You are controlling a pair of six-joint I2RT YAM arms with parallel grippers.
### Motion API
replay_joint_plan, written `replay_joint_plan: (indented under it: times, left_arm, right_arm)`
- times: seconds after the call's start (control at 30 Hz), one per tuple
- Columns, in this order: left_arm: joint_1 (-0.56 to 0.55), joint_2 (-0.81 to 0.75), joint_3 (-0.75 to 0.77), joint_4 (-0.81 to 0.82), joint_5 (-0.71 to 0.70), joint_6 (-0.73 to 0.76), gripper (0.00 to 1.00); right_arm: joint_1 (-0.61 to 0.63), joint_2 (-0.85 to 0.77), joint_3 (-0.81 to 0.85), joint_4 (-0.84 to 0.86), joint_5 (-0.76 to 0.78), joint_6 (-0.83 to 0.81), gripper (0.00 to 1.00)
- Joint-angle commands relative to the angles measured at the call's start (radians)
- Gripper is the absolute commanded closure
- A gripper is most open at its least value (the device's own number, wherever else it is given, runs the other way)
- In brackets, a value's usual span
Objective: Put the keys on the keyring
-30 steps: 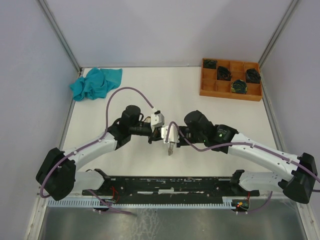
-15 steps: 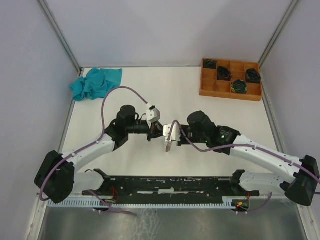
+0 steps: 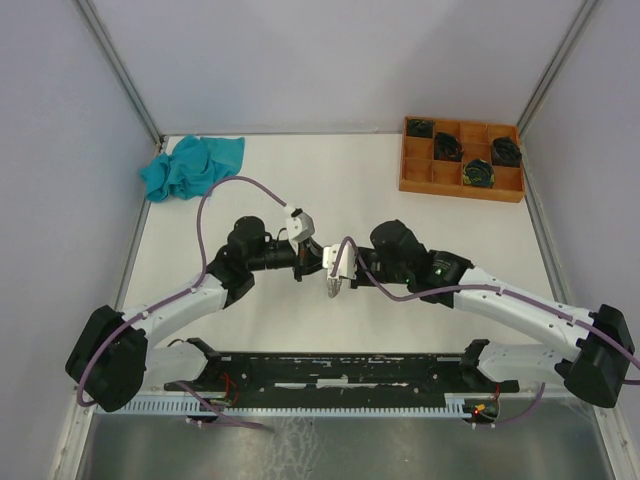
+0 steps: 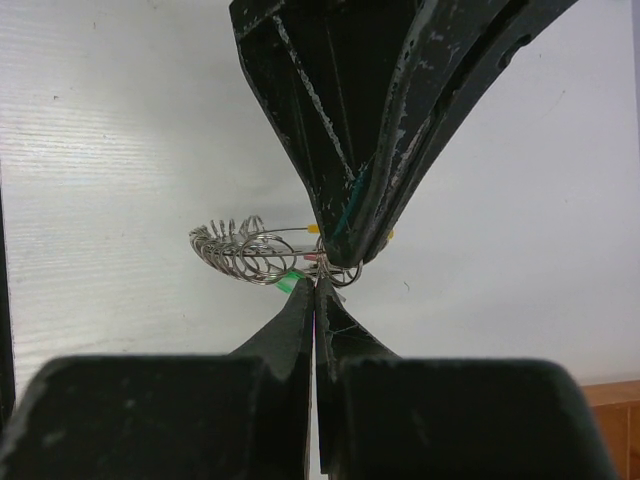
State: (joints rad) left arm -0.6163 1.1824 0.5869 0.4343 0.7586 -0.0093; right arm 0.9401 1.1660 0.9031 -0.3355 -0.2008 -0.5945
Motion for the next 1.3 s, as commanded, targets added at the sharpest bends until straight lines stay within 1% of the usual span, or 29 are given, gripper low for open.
replay_joint_plan:
  times: [0.0,0.07,0.13,0.2,0.27,0.33,0.5,0.67,0.8,0.9,1.03,1.27]
  left_arm:
    - [0.009,-0.034,0.002,0.112,-0.038,-0.017,0.97]
    - [0.01,-0.04,0.004,0.068,-0.048,0.011,0.97]
    - [0.011,-0.044,0.007,0.039,-0.054,0.032,0.94]
    - [0.01,-0.043,0.01,0.023,-0.056,0.042,0.9]
    - [0.01,-0.04,0.016,0.013,-0.052,0.045,0.83]
    - [0.01,-0.035,0.019,0.007,-0.04,0.046,0.79]
    - [0.011,-0.032,0.023,-0.018,-0.015,0.072,0.73]
    - [0.01,-0.023,0.038,-0.077,0.054,0.146,0.68]
    - [0.011,0.0,0.051,-0.097,0.116,0.171,0.64]
    - [0.009,0.026,0.067,-0.106,0.151,0.178,0.63]
    - [0.006,0.046,0.079,-0.126,0.162,0.195,0.62]
    - [-0.01,0.072,0.104,-0.209,0.162,0.254,0.65]
  right_arm:
    - [-0.001,0.003,0.018,0.013,-0.015,0.015,0.99]
    - [-0.006,-0.007,0.023,-0.002,-0.009,0.009,0.99]
    - [-0.009,-0.016,0.033,-0.021,-0.006,0.002,0.99]
    - [-0.012,-0.02,0.049,-0.043,-0.001,-0.007,0.99]
    - [-0.014,-0.017,0.064,-0.064,0.003,-0.018,0.99]
    - [-0.014,-0.01,0.078,-0.086,0.001,-0.028,0.99]
    - [-0.015,0.008,0.099,-0.11,-0.011,-0.041,0.99]
    - [-0.015,0.025,0.119,-0.133,-0.027,-0.055,0.99]
    - [-0.016,0.037,0.139,-0.15,-0.042,-0.066,0.99]
    - [-0.016,0.045,0.151,-0.159,-0.052,-0.071,0.99]
    - [-0.015,0.054,0.164,-0.168,-0.071,-0.074,0.99]
    - [-0.016,0.056,0.168,-0.169,-0.081,-0.075,0.99]
